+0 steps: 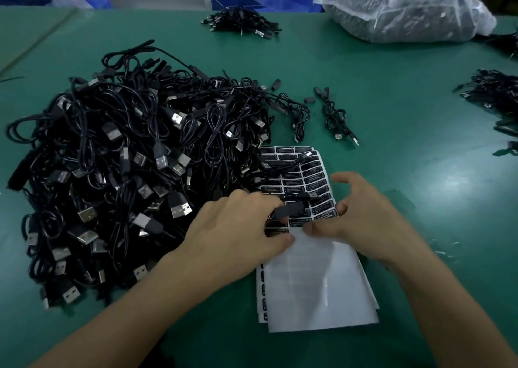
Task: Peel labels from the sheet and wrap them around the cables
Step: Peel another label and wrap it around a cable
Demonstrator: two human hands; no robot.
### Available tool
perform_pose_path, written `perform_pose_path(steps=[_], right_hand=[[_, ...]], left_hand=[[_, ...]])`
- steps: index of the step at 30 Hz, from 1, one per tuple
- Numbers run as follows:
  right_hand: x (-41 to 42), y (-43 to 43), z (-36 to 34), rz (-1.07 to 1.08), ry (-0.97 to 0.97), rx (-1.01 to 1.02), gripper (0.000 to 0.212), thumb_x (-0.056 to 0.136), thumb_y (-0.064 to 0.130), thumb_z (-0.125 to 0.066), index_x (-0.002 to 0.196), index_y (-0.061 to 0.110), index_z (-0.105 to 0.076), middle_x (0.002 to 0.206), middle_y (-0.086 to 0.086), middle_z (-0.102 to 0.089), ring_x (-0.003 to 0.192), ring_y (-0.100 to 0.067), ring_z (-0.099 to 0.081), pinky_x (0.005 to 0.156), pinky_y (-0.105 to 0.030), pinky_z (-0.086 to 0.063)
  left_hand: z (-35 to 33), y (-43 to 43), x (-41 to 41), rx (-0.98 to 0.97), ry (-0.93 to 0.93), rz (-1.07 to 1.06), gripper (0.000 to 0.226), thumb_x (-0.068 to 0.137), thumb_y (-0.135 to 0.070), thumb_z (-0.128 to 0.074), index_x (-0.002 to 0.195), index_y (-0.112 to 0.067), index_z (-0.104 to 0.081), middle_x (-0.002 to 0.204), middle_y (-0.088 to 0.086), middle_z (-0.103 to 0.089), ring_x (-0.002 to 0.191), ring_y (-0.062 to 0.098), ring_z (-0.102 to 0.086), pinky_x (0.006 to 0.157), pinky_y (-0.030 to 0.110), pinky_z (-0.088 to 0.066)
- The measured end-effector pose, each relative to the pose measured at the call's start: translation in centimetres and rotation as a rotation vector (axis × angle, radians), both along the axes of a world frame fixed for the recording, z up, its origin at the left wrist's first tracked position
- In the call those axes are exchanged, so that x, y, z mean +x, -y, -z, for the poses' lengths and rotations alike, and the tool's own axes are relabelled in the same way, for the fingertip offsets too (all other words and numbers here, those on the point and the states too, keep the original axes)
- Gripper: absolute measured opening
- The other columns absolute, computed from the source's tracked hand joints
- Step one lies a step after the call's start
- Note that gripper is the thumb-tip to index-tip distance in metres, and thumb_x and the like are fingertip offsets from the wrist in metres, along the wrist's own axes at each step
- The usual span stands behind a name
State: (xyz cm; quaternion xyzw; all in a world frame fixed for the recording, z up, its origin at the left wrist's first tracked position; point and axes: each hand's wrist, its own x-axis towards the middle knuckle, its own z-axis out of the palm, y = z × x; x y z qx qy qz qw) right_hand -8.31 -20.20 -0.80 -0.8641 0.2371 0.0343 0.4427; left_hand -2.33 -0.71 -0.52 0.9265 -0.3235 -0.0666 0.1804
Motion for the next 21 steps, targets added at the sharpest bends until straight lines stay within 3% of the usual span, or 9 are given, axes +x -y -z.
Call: perform_pose_path(steps=[3,5,7,8,10,12,15,17,21], right_hand=[[0.0,0.5,-0.3,0.049,0.017,0.181,0.057,0.065,0.03,-0.093,0.112,0.013,-0.066,0.084,-0.007,-0.073,0.074,-0.022,-0.067,0.069,-0.037,-0.053],[-0.4,0.7,-0.6,0.03,-0.013,0.307,0.06,0.067,0.041,-0.089,0.104,-0.002,-0.068,0.084,-0.013,-0.066,0.068,-0.023,-0.055,0.061,-0.035,-0.043],[-0.6,0.5,-1.0,-0.021,-0.066,0.389,0.052,0.073,0.04,-0.085,0.103,0.001,-0.069,0.08,-0.013,-0.062,0.062,-0.02,-0.049,0.048,-0.025,-0.036],[-0.7,0.3,-1.0,-0.044,-0.073,0.438,0.042,0.077,0.035,-0.084,0.105,0.007,-0.07,0.082,-0.014,-0.068,0.062,-0.02,-0.053,0.046,-0.025,-0.041],[-0.8,-0.3,-1.0,-0.045,-0.056,0.56,0.035,0.082,0.02,-0.081,0.113,0.015,-0.065,0.095,-0.013,-0.077,0.072,-0.027,-0.067,0.065,-0.042,-0.059],[-0.7,-0.6,-0.7,-0.027,-0.024,0.644,0.041,0.082,0.007,-0.077,0.118,0.017,-0.06,0.099,-0.012,-0.078,0.08,-0.029,-0.073,0.078,-0.052,-0.061],[-0.8,-0.9,-0.4,-0.006,0.01,0.731,0.049,0.083,-0.005,-0.072,0.122,0.016,-0.055,0.099,-0.015,-0.077,0.076,-0.027,-0.074,0.063,-0.039,-0.062],[-0.7,-1.1,-0.2,0.039,0.043,0.76,0.048,0.084,-0.011,-0.068,0.122,0.015,-0.055,0.1,-0.018,-0.076,0.076,-0.028,-0.074,0.062,-0.038,-0.062],[-0.4,-1.0,0.1,0.094,0.088,0.833,0.047,0.083,-0.011,-0.066,0.123,0.012,-0.057,0.104,-0.019,-0.075,0.079,-0.031,-0.074,0.065,-0.039,-0.061]], left_hand=[[0.1,0.0,0.1,-0.025,-0.024,-0.024,0.027,0.08,-0.064,-0.062,0.09,-0.039,-0.062,0.069,-0.013,-0.058,0.065,0.005,-0.058,0.061,0.026,-0.048],[0.1,-0.1,0.2,-0.058,-0.047,-0.038,0.025,0.077,-0.061,-0.066,0.085,-0.037,-0.063,0.065,-0.012,-0.059,0.061,0.003,-0.057,0.058,0.025,-0.047],[0.0,-0.3,0.3,-0.083,-0.083,-0.036,0.026,0.076,-0.058,-0.069,0.08,-0.034,-0.062,0.065,-0.011,-0.061,0.059,0.004,-0.058,0.056,0.026,-0.048],[-0.1,-0.3,0.3,-0.096,-0.107,-0.035,0.025,0.075,-0.057,-0.07,0.079,-0.033,-0.062,0.067,-0.011,-0.063,0.057,0.004,-0.058,0.055,0.026,-0.048],[-0.2,-0.4,0.3,-0.136,-0.157,-0.035,0.023,0.074,-0.055,-0.072,0.078,-0.034,-0.064,0.068,-0.012,-0.066,0.054,0.004,-0.058,0.052,0.025,-0.048],[-0.2,-0.5,0.4,-0.174,-0.181,-0.035,0.021,0.074,-0.052,-0.073,0.078,-0.033,-0.064,0.067,-0.011,-0.066,0.051,0.005,-0.056,0.051,0.026,-0.048],[-0.1,-0.5,0.5,-0.233,-0.21,-0.03,0.019,0.076,-0.046,-0.074,0.074,-0.03,-0.065,0.063,-0.008,-0.065,0.051,0.008,-0.056,0.051,0.033,-0.052],[-0.2,-0.6,0.7,-0.286,-0.245,-0.026,0.018,0.077,-0.044,-0.075,0.072,-0.028,-0.068,0.064,-0.006,-0.066,0.052,0.009,-0.059,0.052,0.034,-0.054],[-0.5,-0.9,1.0,-0.397,-0.326,0.0,0.016,0.077,-0.036,-0.081,0.071,-0.025,-0.07,0.065,-0.007,-0.068,0.046,-0.002,-0.052,0.044,0.014,-0.041]])
